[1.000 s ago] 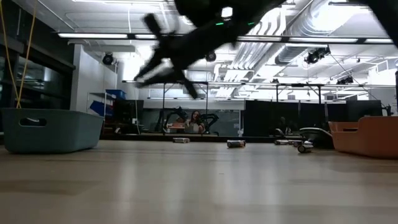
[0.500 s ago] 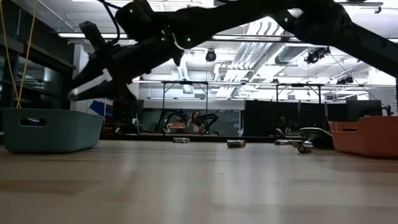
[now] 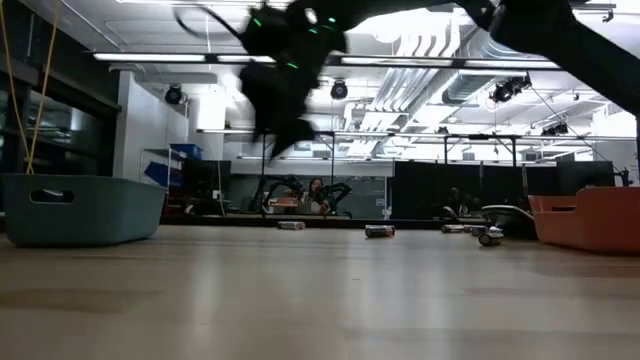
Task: Sort batteries
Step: Put the silver battery in the blue bin
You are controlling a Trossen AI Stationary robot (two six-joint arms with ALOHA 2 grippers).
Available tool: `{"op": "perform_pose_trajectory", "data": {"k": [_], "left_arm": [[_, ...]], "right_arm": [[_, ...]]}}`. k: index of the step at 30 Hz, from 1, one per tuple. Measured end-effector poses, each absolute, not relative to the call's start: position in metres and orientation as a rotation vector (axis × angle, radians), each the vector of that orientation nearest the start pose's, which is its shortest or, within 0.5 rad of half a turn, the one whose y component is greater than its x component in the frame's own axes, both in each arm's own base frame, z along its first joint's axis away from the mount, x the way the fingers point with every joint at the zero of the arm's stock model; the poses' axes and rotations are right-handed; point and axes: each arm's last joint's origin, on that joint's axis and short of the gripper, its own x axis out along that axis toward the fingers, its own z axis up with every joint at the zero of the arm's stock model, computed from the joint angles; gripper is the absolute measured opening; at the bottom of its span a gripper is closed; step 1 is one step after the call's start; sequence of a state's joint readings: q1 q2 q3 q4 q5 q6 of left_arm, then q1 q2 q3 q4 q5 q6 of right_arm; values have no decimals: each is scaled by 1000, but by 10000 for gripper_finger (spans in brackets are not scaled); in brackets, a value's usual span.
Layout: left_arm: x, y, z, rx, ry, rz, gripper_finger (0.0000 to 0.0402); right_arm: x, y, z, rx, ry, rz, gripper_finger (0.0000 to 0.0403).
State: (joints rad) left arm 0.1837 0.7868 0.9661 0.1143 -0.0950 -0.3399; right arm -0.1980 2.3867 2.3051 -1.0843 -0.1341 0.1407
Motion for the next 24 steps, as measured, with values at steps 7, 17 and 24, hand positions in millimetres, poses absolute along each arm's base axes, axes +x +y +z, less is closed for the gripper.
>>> {"op": "perform_pose_trajectory", "data": {"k": [7, 17, 24], "left_arm": [[154, 31, 417, -320, -294, 233, 0], [161, 34, 409, -330, -231, 299, 0], [166, 36, 407, -372, -224, 307, 0]], "right_arm": [[399, -166, 229, 396, 1265, -381, 229], [349, -203, 163, 609, 1291, -519, 215], [356, -197, 145, 575, 1329, -523, 214]]}}
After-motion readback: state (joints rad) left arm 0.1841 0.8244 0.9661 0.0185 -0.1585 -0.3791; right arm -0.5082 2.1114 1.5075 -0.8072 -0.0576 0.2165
